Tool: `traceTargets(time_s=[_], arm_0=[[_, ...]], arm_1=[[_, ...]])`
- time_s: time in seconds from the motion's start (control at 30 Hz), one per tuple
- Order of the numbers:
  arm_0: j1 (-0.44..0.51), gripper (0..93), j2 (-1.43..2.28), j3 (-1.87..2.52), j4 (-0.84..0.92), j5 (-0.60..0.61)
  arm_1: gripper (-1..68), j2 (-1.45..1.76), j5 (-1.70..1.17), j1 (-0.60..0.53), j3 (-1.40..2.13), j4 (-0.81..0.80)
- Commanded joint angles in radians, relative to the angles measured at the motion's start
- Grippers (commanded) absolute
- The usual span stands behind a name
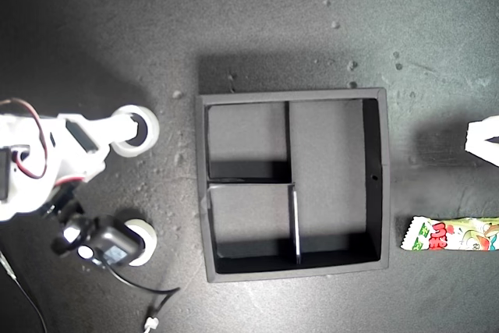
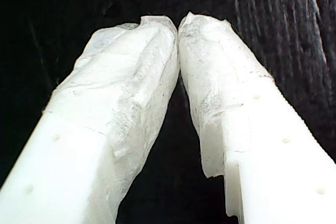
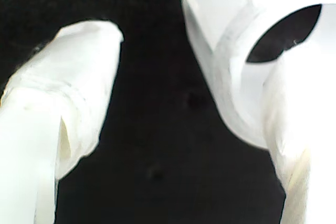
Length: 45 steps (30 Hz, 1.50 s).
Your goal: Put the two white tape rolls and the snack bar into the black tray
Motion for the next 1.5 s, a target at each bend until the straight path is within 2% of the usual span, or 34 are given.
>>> traceTargets(time_s=[0.0,0.13,0.2,0.3,0.37,0.47,0.53,0.73,0.8,0.87,1.0,1.07,1.23,1.33,1.4,1.47], arm_0=[[-0.005,20.0,-0.058,-0.058,-0.021,-0.002],[-0.035,14.4,-0.140,-0.092,-0.031,-0.003],[-0.066,7.4,-0.163,-0.104,-0.029,0.000],[-0.107,0.1,-0.133,-0.117,0.005,0.009],[-0.129,0.1,-0.075,-0.149,0.055,0.020],[-0.153,0.0,0.015,-0.242,0.153,0.051],[-0.161,0.0,0.041,-0.344,0.222,0.077],[-0.127,0.0,-0.104,-0.719,0.357,0.146],[-0.104,0.1,-0.207,-0.851,0.387,0.163],[-0.080,0.2,-0.307,-0.973,0.413,0.178],[-0.043,0.3,-0.488,-1.189,0.486,0.184],[-0.034,0.5,-0.560,-1.258,0.502,0.186],[-0.037,0.5,-0.772,-1.471,0.555,0.199],[-0.048,0.6,-0.997,-1.752,0.690,0.201],[-0.051,0.7,-1.227,-2.111,0.844,0.192],[-0.061,0.8,-1.299,-2.169,0.847,0.186]], arm_1=[[-0.1,0.005,0.196,0.025,0.012,-0.002],[-0.1,0.005,0.224,0.060,0.012,-0.072],[-0.1,0.005,0.077,0.094,0.012,-0.107],[0.8,0.005,-0.293,0.078,0.011,-0.196],[5.1,0.005,-0.512,0.035,-0.009,-0.232],[18.3,0.005,-0.723,-0.003,-0.084,-0.256],[23.6,0.003,-0.825,-0.014,-0.169,-0.242],[29.3,-0.071,-1.011,-0.075,-0.422,-0.222],[29.6,-0.232,-1.040,-0.106,-0.555,-0.221],[29.8,-0.486,-1.049,-0.140,-0.779,-0.152],[28.4,-0.956,-0.836,-0.190,-1.275,0.158],[28.3,-1.085,-0.692,-0.252,-1.399,0.244],[25.0,-1.155,-0.265,-0.414,-1.361,0.242],[25.3,-1.155,-0.005,-0.494,-1.253,0.236],[25.5,-1.155,0.118,-0.543,-1.198,0.221],[25.6,-1.155,0.215,-0.588,-1.166,0.221]])
